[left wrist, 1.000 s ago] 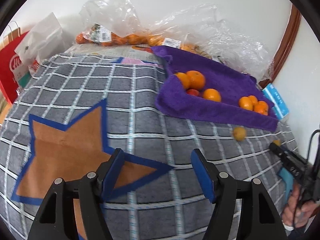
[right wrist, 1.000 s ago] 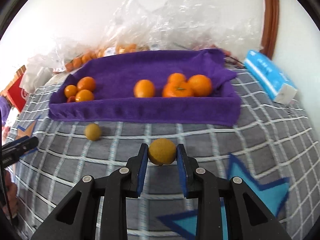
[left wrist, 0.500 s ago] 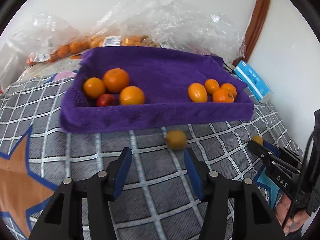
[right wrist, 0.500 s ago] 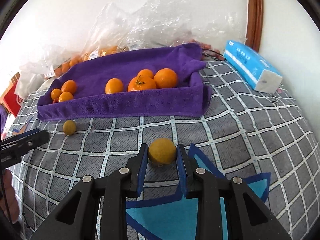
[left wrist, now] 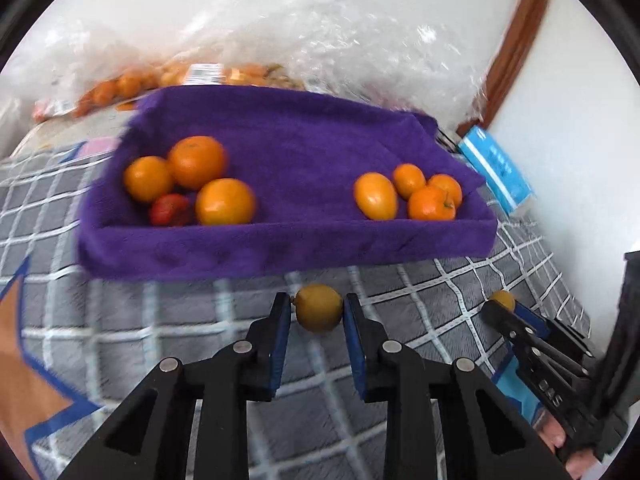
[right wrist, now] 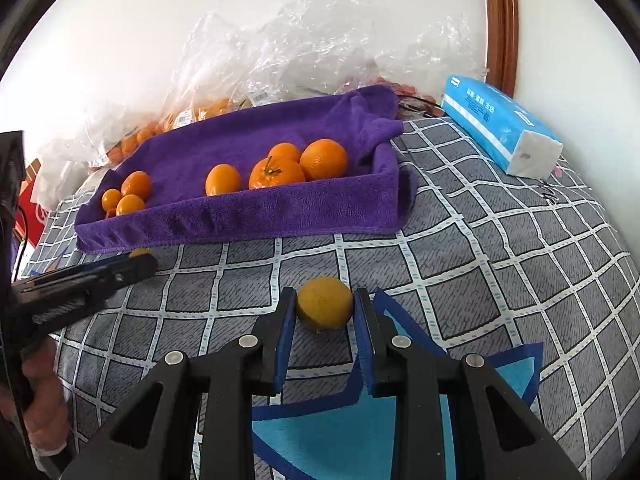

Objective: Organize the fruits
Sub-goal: 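Grasp another small yellow-green fruit with the left gripper while the right gripper holds its fruit, then carry both small yellow-green fruits over the purple towel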

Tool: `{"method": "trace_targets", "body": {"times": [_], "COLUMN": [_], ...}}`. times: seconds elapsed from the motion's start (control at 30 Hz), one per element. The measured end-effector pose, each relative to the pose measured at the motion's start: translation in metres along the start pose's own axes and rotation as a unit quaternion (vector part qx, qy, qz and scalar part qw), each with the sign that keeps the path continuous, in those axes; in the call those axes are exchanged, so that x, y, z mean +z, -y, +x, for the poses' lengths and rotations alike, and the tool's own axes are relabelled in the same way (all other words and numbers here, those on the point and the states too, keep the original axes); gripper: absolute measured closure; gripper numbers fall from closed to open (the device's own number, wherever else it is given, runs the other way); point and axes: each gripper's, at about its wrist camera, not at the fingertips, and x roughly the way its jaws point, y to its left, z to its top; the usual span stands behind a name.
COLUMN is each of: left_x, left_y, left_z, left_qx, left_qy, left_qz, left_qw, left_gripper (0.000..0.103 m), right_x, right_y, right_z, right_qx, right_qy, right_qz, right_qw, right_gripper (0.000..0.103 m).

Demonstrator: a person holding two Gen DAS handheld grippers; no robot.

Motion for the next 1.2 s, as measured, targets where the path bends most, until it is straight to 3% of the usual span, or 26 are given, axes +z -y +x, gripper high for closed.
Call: {"method": "trace_targets", "body": {"times": [0.33, 0.47, 0.63, 0.87, 1.0, 1.2], "left_x": [-0.033, -0.035, -0.033, -0.036, -0.037, -0.036], "left_y": [-0.073, -0.081, -0.077, -0.089, -0.091, -0.087], "left_z": [-0.047, -0.041, -0.036, -0.041, -0.042, -0.043], "left_qx": [0.074, 0.067, 0.075, 0.037, 0.021, 0.034], "left_qy": [0.006, 0.014, 0.031, 0.04, 0.044, 0.042], "left_qz": [-0.034, -0.046, -0.036, -0.066, -0.07, -0.053], "left_qw": [0.9967, 0.9966, 0.996, 0.9963, 0.9964, 0.9971], "left_gripper": [0.078, 0.074, 0.077, 0.077, 0.077, 0.077], "right_x": [0.001, 0.001, 0.001, 0.0, -0.003, -0.011], "right_y": [-0.003, -0.004, -0.005, -0.005, -0.014, -0.034], "right_z": [0.001, 0.002, 0.002, -0.003, -0.008, -0.006], "right_qx": [-0.012, -0.019, -0.022, -0.022, -0.043, -0.023], "right_qy": [-0.004, -0.005, -0.006, 0.005, 0.01, -0.012], "right_qz": [-0.008, -0.009, -0.013, -0.013, -0.025, -0.034], "right_qw": [1.0, 1.0, 1.0, 1.0, 0.999, 0.999], "right_gripper": [0.074, 0.074, 0.074, 0.074, 0.075, 0.075]}}
